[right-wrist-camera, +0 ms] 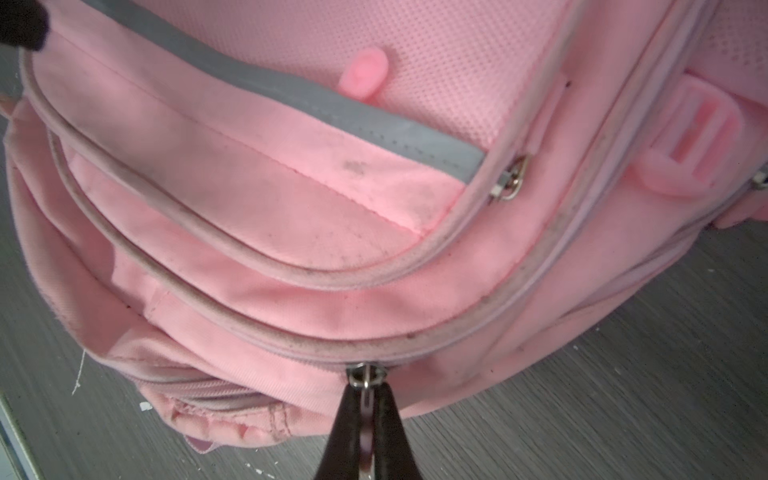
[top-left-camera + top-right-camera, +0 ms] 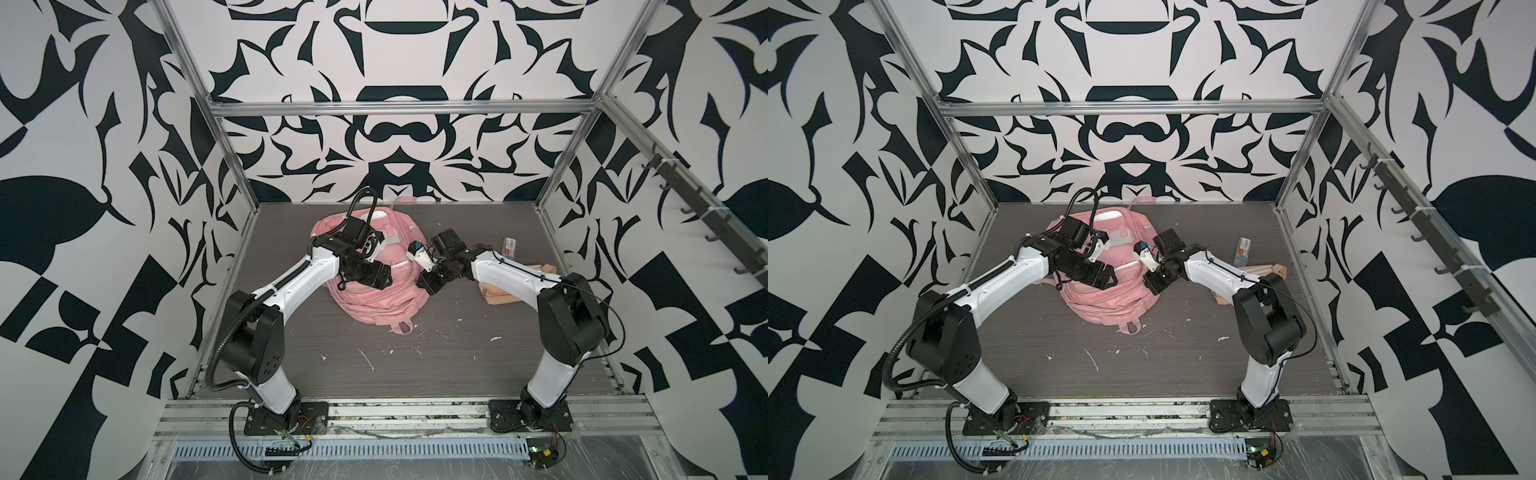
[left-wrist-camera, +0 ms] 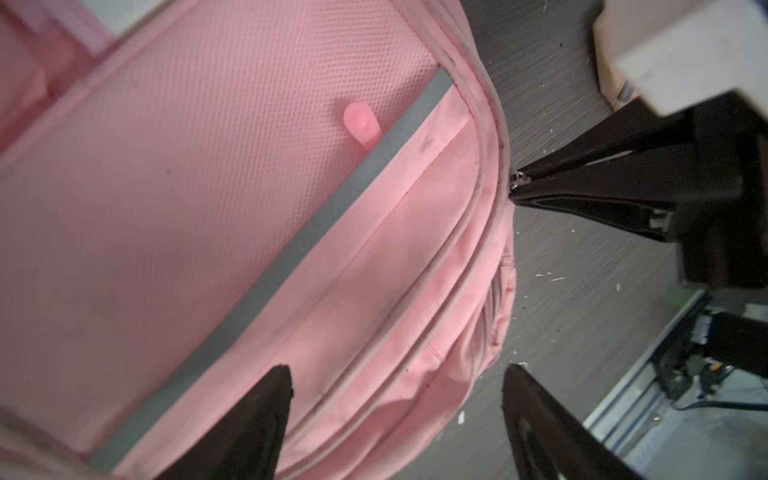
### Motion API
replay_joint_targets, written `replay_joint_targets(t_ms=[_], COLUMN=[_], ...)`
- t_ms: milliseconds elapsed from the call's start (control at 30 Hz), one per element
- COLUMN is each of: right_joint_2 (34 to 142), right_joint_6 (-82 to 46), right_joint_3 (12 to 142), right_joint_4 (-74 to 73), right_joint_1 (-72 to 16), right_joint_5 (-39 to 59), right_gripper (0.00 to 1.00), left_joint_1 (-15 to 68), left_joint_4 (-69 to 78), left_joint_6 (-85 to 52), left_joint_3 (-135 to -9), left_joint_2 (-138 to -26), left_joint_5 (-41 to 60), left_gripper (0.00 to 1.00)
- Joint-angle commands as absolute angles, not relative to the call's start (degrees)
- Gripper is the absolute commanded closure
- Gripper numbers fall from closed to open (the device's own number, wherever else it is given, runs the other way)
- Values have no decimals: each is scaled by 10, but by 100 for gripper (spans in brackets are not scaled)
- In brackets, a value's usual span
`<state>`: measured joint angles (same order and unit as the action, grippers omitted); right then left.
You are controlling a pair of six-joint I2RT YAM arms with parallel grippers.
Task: Pack the student bag
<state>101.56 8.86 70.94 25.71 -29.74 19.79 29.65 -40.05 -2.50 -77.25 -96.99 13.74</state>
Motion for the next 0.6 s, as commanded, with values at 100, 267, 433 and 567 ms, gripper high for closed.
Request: replay_joint_targets(t_ms=[100,267,433,567], right_joint_2=[989,989,991,995], right_joint_6=[69,61,56,47], right_joint_3=[714,720,718,726], right_joint_4=[218,216,213,211], right_joint_1=[-286,-281,-275,-266], right_joint_5=[221,225,223,231], right_gripper=[100,100,100,100], left_joint_1=[296,296,298,314], left_joint_4=[-415,-405,-384,-381], left_joint_6=[73,89,78,73], left_joint_3=[-788,-780,-779,-778], left_joint_2=[-1016,-1033,-1050,-1050], left_joint_5=[100,69,59,71], left_gripper=[20,37,59,35])
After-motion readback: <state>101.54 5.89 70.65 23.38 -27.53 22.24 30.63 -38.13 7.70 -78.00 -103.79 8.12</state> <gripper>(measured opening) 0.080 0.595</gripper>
